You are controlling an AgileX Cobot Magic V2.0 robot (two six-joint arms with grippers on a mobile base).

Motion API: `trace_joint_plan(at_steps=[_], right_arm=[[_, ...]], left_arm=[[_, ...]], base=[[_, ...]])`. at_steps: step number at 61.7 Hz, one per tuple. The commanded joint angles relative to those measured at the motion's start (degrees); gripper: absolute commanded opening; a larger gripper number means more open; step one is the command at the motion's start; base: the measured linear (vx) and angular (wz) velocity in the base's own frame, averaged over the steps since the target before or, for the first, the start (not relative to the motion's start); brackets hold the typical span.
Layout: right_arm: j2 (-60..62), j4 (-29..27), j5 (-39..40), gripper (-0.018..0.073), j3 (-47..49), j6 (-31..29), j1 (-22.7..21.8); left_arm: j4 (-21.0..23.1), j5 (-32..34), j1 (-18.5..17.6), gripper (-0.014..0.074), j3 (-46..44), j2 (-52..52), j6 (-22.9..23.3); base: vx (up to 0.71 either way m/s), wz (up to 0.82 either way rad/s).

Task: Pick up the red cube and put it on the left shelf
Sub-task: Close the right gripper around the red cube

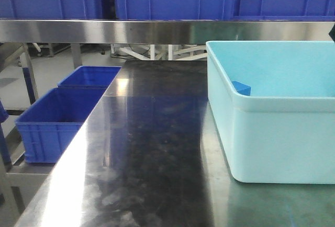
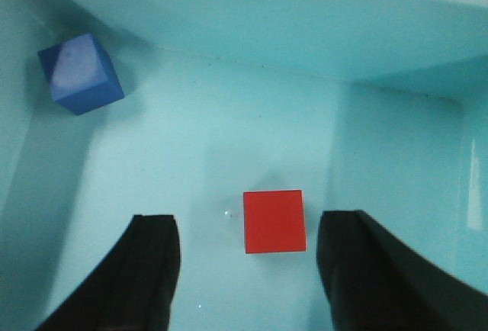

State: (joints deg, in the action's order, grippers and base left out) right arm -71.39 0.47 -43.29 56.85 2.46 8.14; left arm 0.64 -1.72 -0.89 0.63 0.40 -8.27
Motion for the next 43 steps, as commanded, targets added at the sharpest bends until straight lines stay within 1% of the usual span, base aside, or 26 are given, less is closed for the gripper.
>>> trace_joint_plan(at_steps=[1,21,24,33,43], right_arm=[[1.22,0.23,3.22,0.0465,2.14,-0.02,0.03],[1.10,0.23,2.56,0.0477,2.14,-0.02,0.03],[1.04,0.23,1.80,0.0500,2.14,-0.02,0.03],[-0.08,0.23,-1.16,0.0632,2.14,-0.02,0.03],[-1.82,0.89,-2.36,0.0627,2.14,-0.08,0.03]], left_arm=[[0.27,5.20,-0.31,0.0106,1.26,-0.40,-0.03],[0.27,5.20,-0.31,0.0106,1.26,-0.40,-0.03],[0.27,5.20,-0.31,0.0106,1.26,-0.40,-0.03],[0.27,5.20,-0.31,0.0106,1.26,-0.40,-0.03],[0.27,5.20,-0.31,0.0106,1.26,-0.40,-0.03]], base=[[0.00,0.00],[0.00,0.00],[0.00,0.00],[0.00,0.00],[0.00,0.00]])
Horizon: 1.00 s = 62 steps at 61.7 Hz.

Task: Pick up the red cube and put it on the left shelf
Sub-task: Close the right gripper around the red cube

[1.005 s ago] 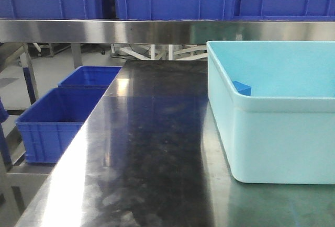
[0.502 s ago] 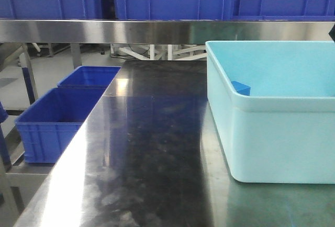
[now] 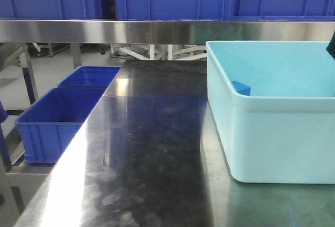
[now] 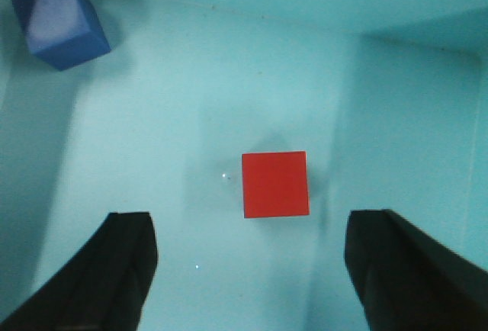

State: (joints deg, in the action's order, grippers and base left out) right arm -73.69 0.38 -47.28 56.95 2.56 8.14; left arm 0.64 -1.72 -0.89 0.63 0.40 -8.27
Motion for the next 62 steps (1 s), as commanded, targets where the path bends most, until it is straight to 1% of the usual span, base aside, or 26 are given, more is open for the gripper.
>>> trace_joint_plan(at_steps=[1,20,35,48,62], right_arm=[[0.31,1.13,1.64,0.0627,2.04,-0.18,0.03],[-2.43,2.57,2.57,0.0627,2.04,-0.18,0.03],[-5.22,5.33,3.22,0.0627,2.04,-0.13,0.03],[-7.38,5.40,5.11,0.0627,2.04,-0.13,0.03],[-10.19,5.47,5.24,0.0627,2.04,-0.13,0.03]], left_arm=[[0.27,5.20,-0.31,0.0106,1.26,-0.40,-0.03],[0.27,5.20,-0.31,0.0106,1.26,-0.40,-0.03],[0.27,5.20,-0.31,0.0106,1.26,-0.40,-0.03],[0.27,5.20,-0.31,0.0106,1.26,-0.40,-0.03],[0.27,5.20,-0.31,0.0106,1.26,-0.40,-0.03]], base=[[0.00,0.00],[0.00,0.00],[0.00,0.00],[0.00,0.00],[0.00,0.00]])
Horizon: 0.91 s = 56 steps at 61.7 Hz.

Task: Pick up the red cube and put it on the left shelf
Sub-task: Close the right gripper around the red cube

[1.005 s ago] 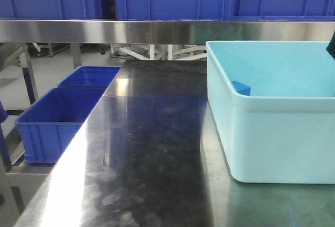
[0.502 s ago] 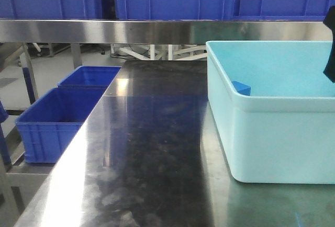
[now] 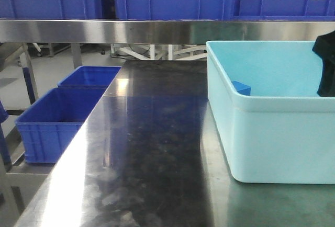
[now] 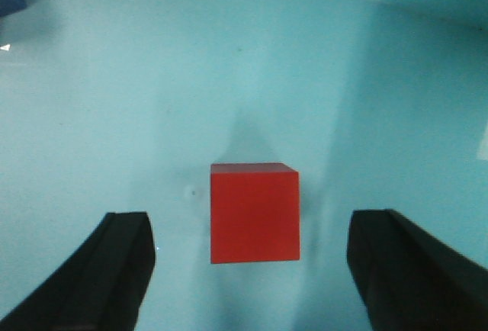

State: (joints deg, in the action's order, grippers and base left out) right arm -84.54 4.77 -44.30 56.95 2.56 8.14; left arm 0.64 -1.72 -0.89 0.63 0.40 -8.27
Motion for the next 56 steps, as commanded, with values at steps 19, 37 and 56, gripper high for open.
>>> trace_joint_plan(at_steps=[19,37,56], right_arm=[[-1.64,1.31,3.03,0.0627,2.04,-0.13,0.03],[-3.56,1.37,3.52,0.0627,2.04,-0.13,0.03],[-3.92,1.54,3.58,0.0627,2.04,-0.13,0.03]], left_arm=[[0.27,5.20,-0.31,0.0106,1.26,-0.40,-0.03],[0.27,5.20,-0.31,0.0106,1.26,-0.40,-0.03],[0.27,5.20,-0.31,0.0106,1.26,-0.40,-0.03]], base=[[0.00,0.00],[0.00,0.00],[0.00,0.00]])
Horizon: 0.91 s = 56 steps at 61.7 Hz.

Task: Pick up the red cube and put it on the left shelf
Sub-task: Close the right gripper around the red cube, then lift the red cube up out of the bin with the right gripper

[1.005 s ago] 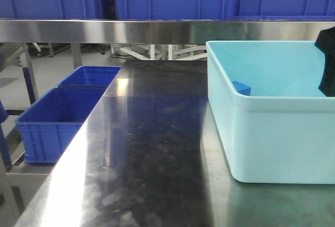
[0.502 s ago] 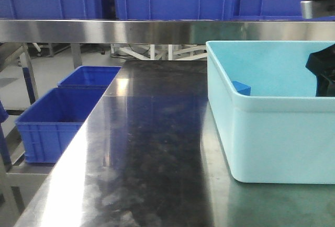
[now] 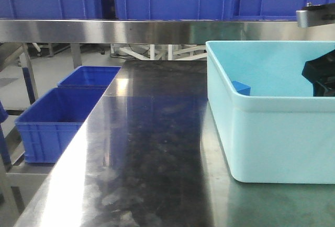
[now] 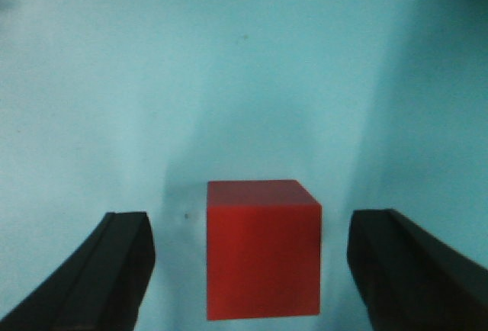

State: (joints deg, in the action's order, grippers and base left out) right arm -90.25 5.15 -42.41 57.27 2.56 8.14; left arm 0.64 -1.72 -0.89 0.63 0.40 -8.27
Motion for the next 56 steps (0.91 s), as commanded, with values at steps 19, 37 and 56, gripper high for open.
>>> trace_joint_plan(at_steps=[19,37,56], right_arm=[[1.52,1.60,1.58,0.0541,1.72,-0.13,0.03],[2.10,1.60,1.46,0.0187,1.72,-0.13,0.03],[14.76,1.60,11.02,0.0060,1.72,-0.13,0.03]], left_arm=[[0.27,5.20,-0.31,0.0106,1.26,-0.40,-0.03],[0.27,5.20,-0.31,0.0106,1.26,-0.40,-0.03],[0.27,5.20,-0.31,0.0106,1.26,-0.40,-0.03]], base=[[0.00,0.00],[0.00,0.00],[0.00,0.00]])
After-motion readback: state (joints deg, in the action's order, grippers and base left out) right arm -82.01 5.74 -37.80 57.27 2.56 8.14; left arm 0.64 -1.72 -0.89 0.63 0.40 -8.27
